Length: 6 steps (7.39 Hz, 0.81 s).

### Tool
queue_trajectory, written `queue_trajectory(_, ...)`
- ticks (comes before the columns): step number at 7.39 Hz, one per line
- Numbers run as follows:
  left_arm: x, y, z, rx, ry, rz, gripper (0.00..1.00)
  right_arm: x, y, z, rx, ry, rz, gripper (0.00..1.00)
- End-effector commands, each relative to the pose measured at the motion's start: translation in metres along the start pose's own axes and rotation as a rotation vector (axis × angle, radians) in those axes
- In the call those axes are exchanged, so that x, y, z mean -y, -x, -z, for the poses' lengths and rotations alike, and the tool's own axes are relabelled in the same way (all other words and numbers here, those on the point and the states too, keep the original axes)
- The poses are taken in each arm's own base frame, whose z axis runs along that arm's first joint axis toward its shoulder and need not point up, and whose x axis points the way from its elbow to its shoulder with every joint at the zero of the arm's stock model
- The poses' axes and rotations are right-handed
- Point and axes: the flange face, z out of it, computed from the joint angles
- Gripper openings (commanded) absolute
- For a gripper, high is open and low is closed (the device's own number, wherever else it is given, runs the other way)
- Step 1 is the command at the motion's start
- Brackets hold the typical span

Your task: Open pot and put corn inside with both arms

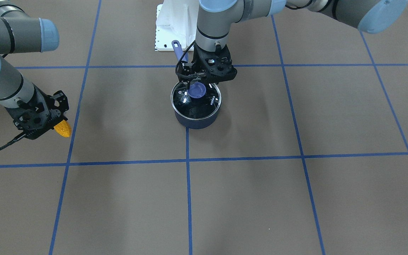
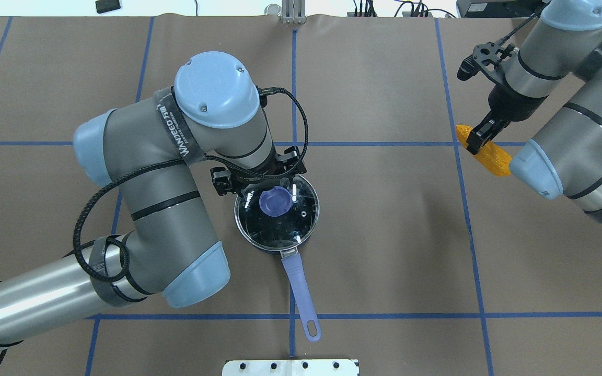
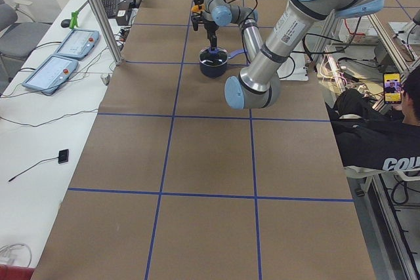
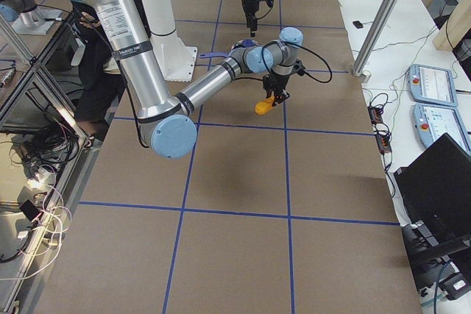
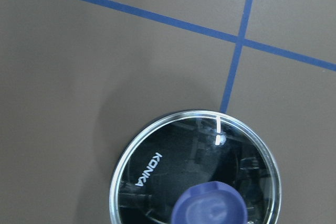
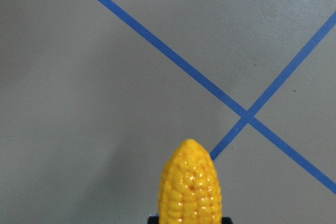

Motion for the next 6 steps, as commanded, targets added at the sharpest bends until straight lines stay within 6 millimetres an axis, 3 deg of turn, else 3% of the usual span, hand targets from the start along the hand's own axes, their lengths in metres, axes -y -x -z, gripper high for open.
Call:
queue_trajectory(1, 0.008, -0.007, -0.021, -0.009, -0.001, -0.004, 0.98, 0.002, 0.001, 0.002, 0.002, -0.004, 0.002, 0.3)
queue_trajectory(3, 0.008, -0.005, -0.024, -0.003, 0.001, -0.002, 0.98, 0.002, 0.001, 0.001, 0.002, -0.003, 0.001, 0.3)
queue_trajectory(6, -0.012, -0.006, -0.041, 0.017, 0.005, -0.022, 0.98, 0.002, 0.0, 0.0, 0.0, -0.001, -0.001, 0.3)
